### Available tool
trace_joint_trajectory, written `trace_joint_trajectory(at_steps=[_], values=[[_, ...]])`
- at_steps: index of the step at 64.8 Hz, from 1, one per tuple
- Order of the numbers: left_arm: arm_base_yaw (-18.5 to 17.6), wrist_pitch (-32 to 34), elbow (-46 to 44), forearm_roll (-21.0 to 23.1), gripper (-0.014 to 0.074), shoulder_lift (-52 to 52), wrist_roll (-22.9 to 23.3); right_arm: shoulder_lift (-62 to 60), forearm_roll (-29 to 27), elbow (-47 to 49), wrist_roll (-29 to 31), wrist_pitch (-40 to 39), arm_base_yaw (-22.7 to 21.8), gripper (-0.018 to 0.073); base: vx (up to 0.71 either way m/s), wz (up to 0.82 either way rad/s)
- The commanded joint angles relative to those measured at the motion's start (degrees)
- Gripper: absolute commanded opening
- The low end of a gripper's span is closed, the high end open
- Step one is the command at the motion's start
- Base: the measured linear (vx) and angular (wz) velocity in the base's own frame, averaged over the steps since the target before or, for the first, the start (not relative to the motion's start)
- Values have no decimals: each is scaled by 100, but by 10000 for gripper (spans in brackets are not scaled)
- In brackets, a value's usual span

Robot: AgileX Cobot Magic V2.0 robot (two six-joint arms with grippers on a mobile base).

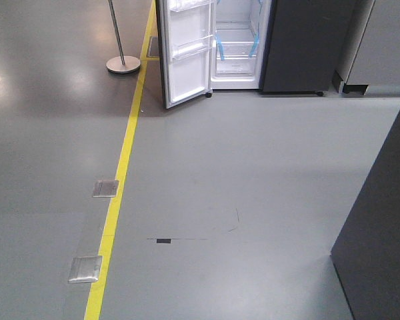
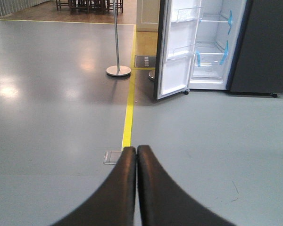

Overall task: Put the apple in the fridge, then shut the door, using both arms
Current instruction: 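Continue driving up to the refrigerator door with the apple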

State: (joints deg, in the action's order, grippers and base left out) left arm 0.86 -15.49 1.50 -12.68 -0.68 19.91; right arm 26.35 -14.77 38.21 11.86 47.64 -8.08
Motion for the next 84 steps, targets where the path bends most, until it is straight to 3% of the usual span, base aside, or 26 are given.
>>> trace_joint_trajectory(at_steps=[1,84], values=[[-45,447,119,23,-6,-76,35,31,-79,156,18,-423,-22,125,14,4],[-45,447,119,23,-6,-76,35,31,-79,156,18,-417,-22,125,16,4]])
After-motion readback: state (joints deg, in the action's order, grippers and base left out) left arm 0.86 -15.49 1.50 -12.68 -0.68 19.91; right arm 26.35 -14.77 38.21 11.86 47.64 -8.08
